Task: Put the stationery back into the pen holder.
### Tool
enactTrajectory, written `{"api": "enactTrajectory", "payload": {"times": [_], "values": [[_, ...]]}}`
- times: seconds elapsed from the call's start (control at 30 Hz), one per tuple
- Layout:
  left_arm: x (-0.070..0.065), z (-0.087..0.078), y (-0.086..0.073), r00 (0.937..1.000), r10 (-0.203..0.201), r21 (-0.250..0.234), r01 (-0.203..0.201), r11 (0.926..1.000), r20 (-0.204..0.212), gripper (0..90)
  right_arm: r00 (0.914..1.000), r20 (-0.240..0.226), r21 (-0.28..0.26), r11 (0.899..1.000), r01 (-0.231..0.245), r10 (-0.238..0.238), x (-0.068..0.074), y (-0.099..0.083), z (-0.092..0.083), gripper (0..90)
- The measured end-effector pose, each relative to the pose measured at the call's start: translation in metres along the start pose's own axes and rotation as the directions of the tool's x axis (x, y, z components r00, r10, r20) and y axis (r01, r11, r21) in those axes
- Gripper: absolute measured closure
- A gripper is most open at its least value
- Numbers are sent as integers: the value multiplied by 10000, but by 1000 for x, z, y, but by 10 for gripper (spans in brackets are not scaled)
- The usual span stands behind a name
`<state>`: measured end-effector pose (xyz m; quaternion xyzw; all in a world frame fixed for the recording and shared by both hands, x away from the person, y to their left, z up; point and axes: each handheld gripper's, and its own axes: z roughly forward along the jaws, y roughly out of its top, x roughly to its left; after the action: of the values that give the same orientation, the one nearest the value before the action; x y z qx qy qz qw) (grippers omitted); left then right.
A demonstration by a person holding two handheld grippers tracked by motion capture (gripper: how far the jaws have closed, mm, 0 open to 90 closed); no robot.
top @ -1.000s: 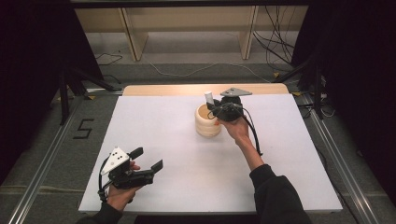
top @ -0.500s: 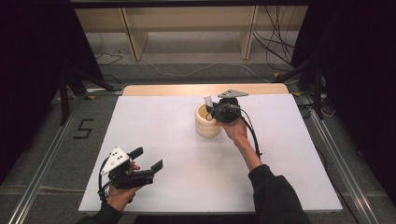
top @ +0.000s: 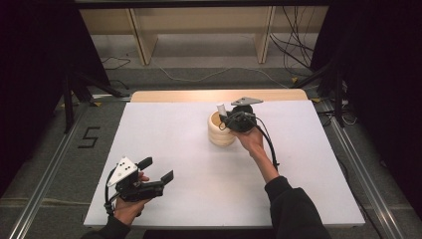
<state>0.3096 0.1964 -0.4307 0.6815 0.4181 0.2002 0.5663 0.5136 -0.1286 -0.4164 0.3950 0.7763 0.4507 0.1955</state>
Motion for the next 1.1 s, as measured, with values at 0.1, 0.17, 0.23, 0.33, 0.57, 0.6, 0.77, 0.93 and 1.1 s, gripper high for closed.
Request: {"api": "enactTrajectory", "payload": {"times": [0.1, 0.17, 0.23, 0.33, 0.57, 0.6, 0.77, 0.93, 1.1], "values": [[0, 0, 0, 10000, 1, -3, -1, 10000, -1, 74, 10000, 40, 119, 9999, 83, -83, 1, -1, 0, 692], [0, 0, 0, 10000, -2, -4, 2, 10000, -2, 74, 9999, 49, 135, 9999, 98, -99, 1, -1, 1, 692], [0, 0, 0, 10000, 3, -1, -3, 10000, -2, 74, 9999, 49, 140, 9998, 103, -104, 1, -2, 2, 693], [0, 0, 0, 10000, 5, -4, -5, 10000, -7, 74, 9999, 67, 200, 9997, 148, -150, 2, -2, 2, 692], [0, -1, 0, 10000, 16, -57, -16, 10000, -41, 74, 9999, 108, 485, 9988, -8, 3, 2, -3, 3, 571], [0, -1, 0, 10000, 19, -58, -19, 10000, -40, 74, 9999, 87, 461, 9989, -103, 99, 2, -2, 2, 503], [0, -1, 0, 10000, 26, -51, -26, 10000, -40, 74, 9995, -158, 163, 9995, -272, 274, 2, 2, -8, 328], [0, 0, 0, 10000, 15, -24, -15, 10000, -22, 74, 9996, -143, 125, 9996, -238, 240, 2, 3, -18, 302], [0, 0, 0, 10000, 22, -17, -22, 10000, -27, 74, 9996, -253, 7, 9999, -156, 156, 3, 1, -27, 301]]}}
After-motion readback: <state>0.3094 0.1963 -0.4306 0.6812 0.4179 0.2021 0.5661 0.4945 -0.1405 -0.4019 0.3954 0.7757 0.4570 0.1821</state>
